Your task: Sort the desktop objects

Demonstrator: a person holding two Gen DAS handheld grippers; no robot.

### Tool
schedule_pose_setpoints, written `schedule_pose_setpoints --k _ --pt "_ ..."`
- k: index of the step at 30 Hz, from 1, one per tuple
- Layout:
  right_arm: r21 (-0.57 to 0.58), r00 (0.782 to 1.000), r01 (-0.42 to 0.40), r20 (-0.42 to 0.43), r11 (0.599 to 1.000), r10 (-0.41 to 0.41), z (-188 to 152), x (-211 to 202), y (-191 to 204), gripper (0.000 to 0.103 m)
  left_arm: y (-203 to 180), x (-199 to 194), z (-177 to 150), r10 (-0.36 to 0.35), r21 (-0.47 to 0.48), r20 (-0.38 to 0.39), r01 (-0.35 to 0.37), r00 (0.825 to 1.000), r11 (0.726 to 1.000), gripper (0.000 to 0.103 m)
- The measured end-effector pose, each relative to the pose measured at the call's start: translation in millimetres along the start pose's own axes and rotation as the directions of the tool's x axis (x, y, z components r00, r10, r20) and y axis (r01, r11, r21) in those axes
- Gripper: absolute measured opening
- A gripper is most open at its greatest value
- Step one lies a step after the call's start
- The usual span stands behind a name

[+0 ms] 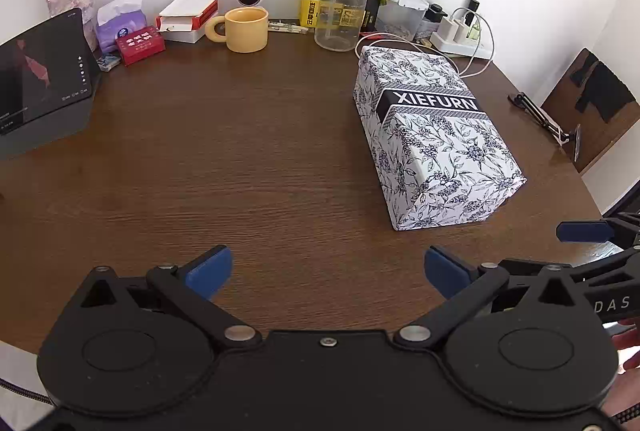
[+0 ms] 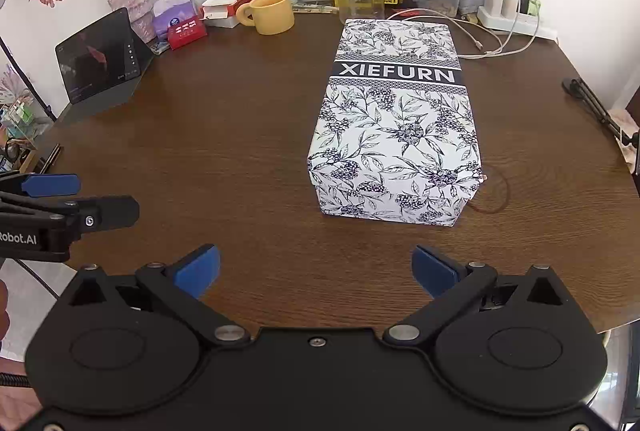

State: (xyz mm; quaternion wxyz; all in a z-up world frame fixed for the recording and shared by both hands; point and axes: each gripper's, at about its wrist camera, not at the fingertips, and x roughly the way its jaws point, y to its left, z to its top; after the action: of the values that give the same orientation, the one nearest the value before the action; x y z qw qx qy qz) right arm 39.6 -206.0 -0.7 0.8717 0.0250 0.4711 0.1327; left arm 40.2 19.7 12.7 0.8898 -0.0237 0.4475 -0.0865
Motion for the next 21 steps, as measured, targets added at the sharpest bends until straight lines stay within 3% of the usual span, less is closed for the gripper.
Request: schedule_pose_setpoints --k 21 --pt "-0.006 1.0 -0.009 -0.004 1.0 0.009 2.1 3.0 -0.3 0.103 -2.4 2.5 2.5 0.003 -0.002 -0.002 -0.003 1.0 1.0 0.103"
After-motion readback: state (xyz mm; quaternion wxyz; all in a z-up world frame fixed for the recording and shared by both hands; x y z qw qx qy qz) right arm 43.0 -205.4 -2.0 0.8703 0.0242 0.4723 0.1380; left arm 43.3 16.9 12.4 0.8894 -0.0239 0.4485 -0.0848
